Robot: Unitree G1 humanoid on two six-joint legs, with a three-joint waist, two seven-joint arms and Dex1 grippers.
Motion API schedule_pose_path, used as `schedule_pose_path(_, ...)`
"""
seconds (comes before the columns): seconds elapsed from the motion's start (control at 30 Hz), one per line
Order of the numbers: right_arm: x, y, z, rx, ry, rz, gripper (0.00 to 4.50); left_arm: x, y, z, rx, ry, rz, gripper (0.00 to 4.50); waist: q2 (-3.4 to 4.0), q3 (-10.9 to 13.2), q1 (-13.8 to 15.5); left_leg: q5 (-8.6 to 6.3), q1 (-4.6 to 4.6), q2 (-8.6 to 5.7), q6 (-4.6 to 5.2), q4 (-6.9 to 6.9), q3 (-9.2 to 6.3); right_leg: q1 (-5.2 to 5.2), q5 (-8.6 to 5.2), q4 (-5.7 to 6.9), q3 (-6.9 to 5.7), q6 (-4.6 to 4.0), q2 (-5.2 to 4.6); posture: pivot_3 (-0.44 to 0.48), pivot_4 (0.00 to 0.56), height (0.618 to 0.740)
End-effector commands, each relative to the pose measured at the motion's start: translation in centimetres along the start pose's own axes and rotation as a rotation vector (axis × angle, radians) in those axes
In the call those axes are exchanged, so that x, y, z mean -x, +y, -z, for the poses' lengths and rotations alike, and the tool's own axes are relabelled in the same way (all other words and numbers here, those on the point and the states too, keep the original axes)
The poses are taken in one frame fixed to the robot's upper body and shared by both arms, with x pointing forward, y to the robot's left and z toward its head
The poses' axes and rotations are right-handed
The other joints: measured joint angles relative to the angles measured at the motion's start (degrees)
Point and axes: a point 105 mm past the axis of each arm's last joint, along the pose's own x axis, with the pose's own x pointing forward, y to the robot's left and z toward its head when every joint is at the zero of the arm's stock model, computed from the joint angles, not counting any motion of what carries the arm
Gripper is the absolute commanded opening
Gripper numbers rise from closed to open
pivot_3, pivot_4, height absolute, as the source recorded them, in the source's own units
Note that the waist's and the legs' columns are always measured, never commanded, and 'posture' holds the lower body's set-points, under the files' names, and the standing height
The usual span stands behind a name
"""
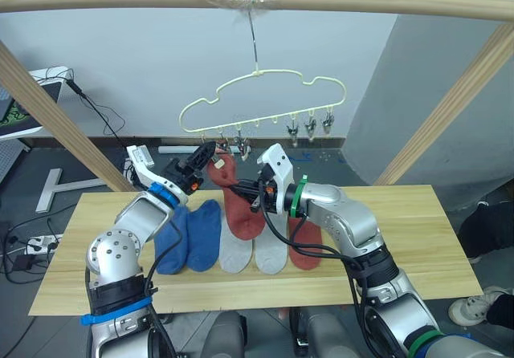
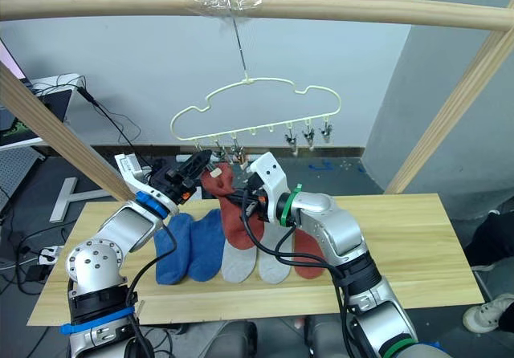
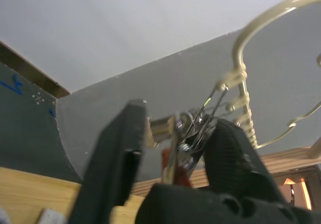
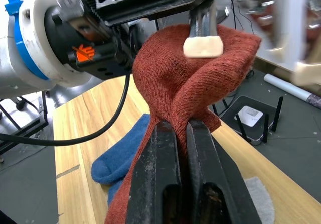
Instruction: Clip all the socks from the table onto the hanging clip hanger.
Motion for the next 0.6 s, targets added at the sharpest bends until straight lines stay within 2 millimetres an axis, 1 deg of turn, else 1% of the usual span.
schedule_pose_path(0.03,-0.2,0.6,-0.7,0.005,-0.037,-0.020,0.00,0.6,-1.3,-1.3,-0.037,-0.035,0.045,3.35,0.00,0.01,0.02,0.00,-0.03,0.00,0.00,0.00,0.00,-0.02,0.01,-0.01,0.00,-0.02,-0.01,0.078,0.227,0.740)
schedule_pose_path(0.1,-0.3,0.7,-0.7,0.001,-0.038,-0.021,0.00,0.9,-1.1,-1.4,-0.042,-0.032,0.036,3.92,-0.01,0.01,0.01,0.00,-0.07,0.00,0.00,-0.01,0.00,-0.05,0.03,-0.02,0.00,-0.06,-0.02,0.078,0.227,0.740)
schedule_pose_path(0.13,-0.3,0.8,-0.7,-0.001,-0.038,-0.022,0.00,1.1,-1.1,-1.4,-0.043,-0.030,0.033,4.31,-0.01,0.02,0.01,0.00,-0.08,0.00,0.00,-0.02,-0.01,-0.06,0.04,-0.02,-0.01,-0.07,-0.03,0.078,0.227,0.740)
schedule_pose_path(0.17,-0.4,0.9,-0.6,-0.005,-0.036,-0.024,0.00,1.3,-1.1,-1.4,-0.048,-0.026,0.032,4.48,0.00,0.02,0.01,0.00,-0.09,0.00,0.00,-0.02,-0.01,-0.07,0.06,-0.02,-0.02,-0.10,-0.04,0.078,0.227,0.740)
schedule_pose_path(0.27,-0.5,1.3,-0.2,-0.041,-0.031,-0.037,0.00,2.1,-0.9,-1.5,-0.071,-0.014,0.016,4.48,0.00,0.04,-0.01,0.00,-0.10,0.00,0.00,-0.03,-0.05,-0.07,0.06,-0.02,-0.05,-0.10,-0.05,0.087,0.231,0.740)
schedule_pose_path(0.37,-0.8,2.1,-0.1,-0.117,-0.040,-0.071,0.83,3.2,-0.6,-1.5,-0.150,0.026,-0.003,4.50,0.00,0.11,-0.05,0.00,-0.10,0.03,0.00,-0.04,-0.08,-0.09,0.05,-0.02,-0.08,-0.09,-0.05,0.090,0.232,0.740)
schedule_pose_path(0.6,-0.6,1.8,0.2,-0.120,-0.022,-0.069,3.37,3.9,-1.5,-1.3,-0.220,0.076,0.019,4.50,0.02,0.37,0.65,0.01,-0.12,-0.01,-0.02,-0.01,-0.13,-0.08,0.00,-0.01,-0.13,-0.01,-0.07,0.100,0.230,0.740)
